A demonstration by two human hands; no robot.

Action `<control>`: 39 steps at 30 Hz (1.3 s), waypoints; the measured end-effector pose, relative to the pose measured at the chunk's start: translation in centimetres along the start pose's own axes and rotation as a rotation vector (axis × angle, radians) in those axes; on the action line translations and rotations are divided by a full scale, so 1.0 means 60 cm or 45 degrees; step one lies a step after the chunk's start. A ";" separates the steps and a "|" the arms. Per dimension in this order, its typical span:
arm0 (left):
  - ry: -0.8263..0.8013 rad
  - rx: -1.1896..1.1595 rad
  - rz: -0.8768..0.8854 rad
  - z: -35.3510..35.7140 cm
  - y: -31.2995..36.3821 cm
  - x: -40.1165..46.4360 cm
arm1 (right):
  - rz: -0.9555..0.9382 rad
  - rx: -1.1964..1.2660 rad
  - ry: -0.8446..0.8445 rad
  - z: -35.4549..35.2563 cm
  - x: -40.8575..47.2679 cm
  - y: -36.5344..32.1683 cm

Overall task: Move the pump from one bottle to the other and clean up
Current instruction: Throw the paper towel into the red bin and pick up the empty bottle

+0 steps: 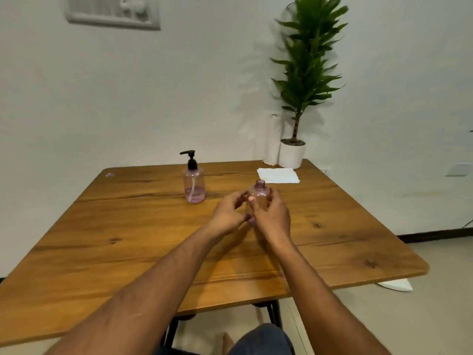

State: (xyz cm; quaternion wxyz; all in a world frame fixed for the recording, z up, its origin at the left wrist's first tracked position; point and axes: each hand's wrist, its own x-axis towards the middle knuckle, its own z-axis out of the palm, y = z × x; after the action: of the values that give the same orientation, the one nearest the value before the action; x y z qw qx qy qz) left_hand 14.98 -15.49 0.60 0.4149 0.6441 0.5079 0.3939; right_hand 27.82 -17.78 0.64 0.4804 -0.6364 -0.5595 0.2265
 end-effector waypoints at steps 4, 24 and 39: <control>0.067 -0.038 0.053 -0.046 -0.006 -0.031 | -0.005 0.189 -0.070 0.021 -0.037 -0.039; 1.377 -0.276 -0.362 -0.550 -0.290 -0.665 | -0.733 0.183 -1.018 0.596 -0.544 -0.293; 1.272 -0.216 -1.010 -0.590 -0.521 -0.668 | -0.440 -0.218 -1.492 0.827 -0.619 -0.166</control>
State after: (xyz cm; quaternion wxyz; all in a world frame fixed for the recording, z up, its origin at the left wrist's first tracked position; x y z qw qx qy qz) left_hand -35.09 -45.65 -19.82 0.2919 0.1113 0.8067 0.5017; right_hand -28.18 -35.41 -21.61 0.0701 -0.3426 -0.8415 0.4118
